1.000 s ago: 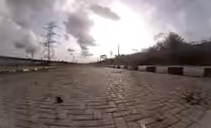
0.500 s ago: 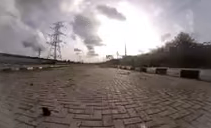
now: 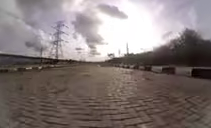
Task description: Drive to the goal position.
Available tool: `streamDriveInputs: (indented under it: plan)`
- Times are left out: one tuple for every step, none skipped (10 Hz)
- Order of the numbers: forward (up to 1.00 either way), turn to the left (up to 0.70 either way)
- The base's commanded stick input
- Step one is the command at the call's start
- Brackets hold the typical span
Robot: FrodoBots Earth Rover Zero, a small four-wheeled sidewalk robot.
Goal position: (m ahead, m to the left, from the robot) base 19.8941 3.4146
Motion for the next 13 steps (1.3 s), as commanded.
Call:
streamDriveInputs:
  plan:
    - [1.0,0.0]
    - [1.0,0.0]
    - [1.0,0.0]
    - [1.0,0.0]
    - [1.0,0.27]
    - [1.0,0.27]
    - [1.0,0.27]
    - [1.0,0.27]
    - [1.0,0.27]
    - [1.0,0.27]
    - [1.0,0.0]
    - [1.0,0.0]
    - [1.0,0.0]
